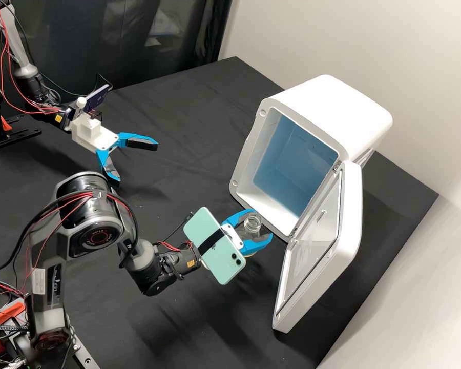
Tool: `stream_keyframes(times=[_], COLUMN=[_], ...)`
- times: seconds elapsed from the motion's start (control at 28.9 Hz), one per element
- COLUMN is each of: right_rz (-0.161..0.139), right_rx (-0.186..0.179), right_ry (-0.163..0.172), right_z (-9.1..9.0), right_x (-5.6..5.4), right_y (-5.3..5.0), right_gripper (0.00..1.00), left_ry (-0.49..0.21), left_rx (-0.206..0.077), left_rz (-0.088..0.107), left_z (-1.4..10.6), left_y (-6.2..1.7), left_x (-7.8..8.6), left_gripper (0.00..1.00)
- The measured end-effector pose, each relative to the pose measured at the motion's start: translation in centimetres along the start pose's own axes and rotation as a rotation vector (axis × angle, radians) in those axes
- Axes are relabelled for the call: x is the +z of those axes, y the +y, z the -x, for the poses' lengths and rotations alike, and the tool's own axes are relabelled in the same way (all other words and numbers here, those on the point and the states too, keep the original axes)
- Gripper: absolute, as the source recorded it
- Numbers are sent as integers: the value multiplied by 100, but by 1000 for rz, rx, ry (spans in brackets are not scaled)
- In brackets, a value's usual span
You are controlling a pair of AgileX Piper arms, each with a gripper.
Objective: Place the flask in the incubator
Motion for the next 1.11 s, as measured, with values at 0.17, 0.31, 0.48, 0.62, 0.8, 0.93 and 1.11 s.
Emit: stream_keyframes(times=[0.17,0.31,0.48,0.62,0.8,0.93,1.11], right_rz=[-4,-11,-29,-15,13,47,68], right_rx=[4,27,41,57,64,50,47], right_ry=[37,80,75,44,4,-9,-25], right_z=[-77,-260,-543,-765,-1098,-1307,-1551], right_x=[-75,-240,-375,-439,-536,-633,-783], right_y=[12,48,74,93,79,52,29], right_gripper=[0,0,0,0,0,0,0], left_ry=[0,0,0,0,0,0,1], left_rx=[0,0,0,0,0,-2,-7], left_rz=[0,0,0,0,0,0,2], left_z=[0,0,0,0,0,-1,-6], left_y=[0,0,0,0,0,-4,-22], left_x=[0,0,0,0,0,-1,-6], left_gripper=[100,100,100,100,100,100,100])
